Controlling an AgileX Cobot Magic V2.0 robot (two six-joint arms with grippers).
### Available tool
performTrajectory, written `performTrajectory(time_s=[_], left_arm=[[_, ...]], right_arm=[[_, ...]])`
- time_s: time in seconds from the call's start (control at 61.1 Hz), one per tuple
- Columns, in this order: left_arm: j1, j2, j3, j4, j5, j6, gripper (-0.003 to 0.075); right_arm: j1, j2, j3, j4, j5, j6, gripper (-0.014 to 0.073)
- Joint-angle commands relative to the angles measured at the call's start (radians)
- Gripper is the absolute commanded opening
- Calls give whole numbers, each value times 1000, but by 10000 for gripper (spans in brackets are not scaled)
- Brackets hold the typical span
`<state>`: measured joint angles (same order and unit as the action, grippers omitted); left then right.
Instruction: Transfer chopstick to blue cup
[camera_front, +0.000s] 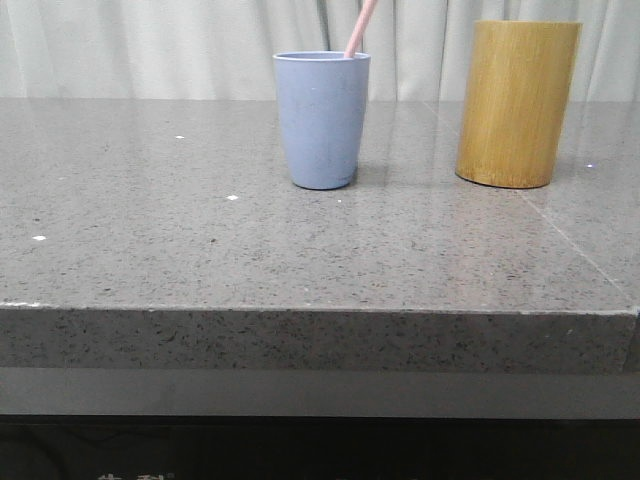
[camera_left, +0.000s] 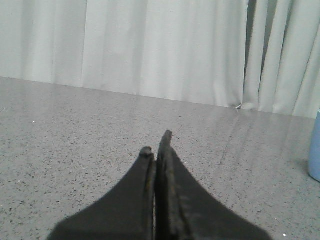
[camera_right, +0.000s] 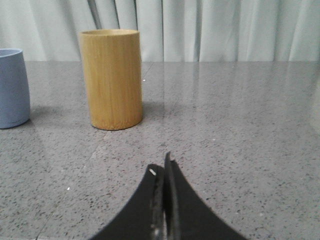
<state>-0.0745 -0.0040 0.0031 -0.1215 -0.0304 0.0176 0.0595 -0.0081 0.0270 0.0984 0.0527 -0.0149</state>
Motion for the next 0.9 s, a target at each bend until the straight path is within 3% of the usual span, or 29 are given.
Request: performTrajectory(time_s=[0.0,0.884], left_arm=[[1,-23,13,0,-80,-7,-19],[1,-23,13,0,-80,-7,-19]], right_arm=[[-7,-23,-4,5,-93,-3,-67],[-15,-23,-4,5,-93,-3,-67]])
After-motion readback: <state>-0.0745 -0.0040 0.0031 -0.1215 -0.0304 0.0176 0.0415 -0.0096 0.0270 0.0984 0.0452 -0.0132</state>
